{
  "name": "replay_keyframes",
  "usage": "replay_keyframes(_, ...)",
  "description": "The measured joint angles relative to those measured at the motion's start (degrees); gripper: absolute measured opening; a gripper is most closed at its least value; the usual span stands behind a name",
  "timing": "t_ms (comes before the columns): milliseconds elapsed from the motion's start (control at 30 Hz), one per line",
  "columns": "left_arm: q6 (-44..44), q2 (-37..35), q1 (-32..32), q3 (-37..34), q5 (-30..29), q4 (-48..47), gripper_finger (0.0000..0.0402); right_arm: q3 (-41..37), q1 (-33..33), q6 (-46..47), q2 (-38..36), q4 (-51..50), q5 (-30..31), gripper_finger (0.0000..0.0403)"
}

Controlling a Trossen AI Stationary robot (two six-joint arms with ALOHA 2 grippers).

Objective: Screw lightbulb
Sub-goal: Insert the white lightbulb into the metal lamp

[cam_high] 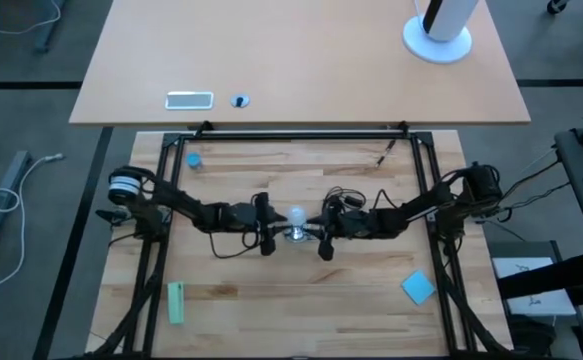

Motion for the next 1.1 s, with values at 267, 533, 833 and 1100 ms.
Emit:
replay_keyframes(267, 0.02, 3.96, -0.01, 2.07, -0.1, -0.26, 0.0193, 1.2, -1.12, -0.06, 2.28, 0.75, 3.87, 0.0249)
replay_keyframes(533, 0.95, 4.28, 0.03, 2.65, 0.18, -0.98, 0.0162, 1.8, -2.76, -5.03, 2.35, 3.8, 3.07, 0.0272)
replay_keyframes(833, 1.15, 4.28, 0.06, 3.33, 3.53, -3.54, 0.0113, 1.87, -3.27, -6.79, 4.71, 7.92, 0.09, 0.0245)
replay_keyframes(1100, 1.44, 4.24, 0.08, 4.45, 4.52, -5.95, 0.0064, 3.51, -4.01, -7.18, 9.15, 9.93, -2.46, 0.0204)
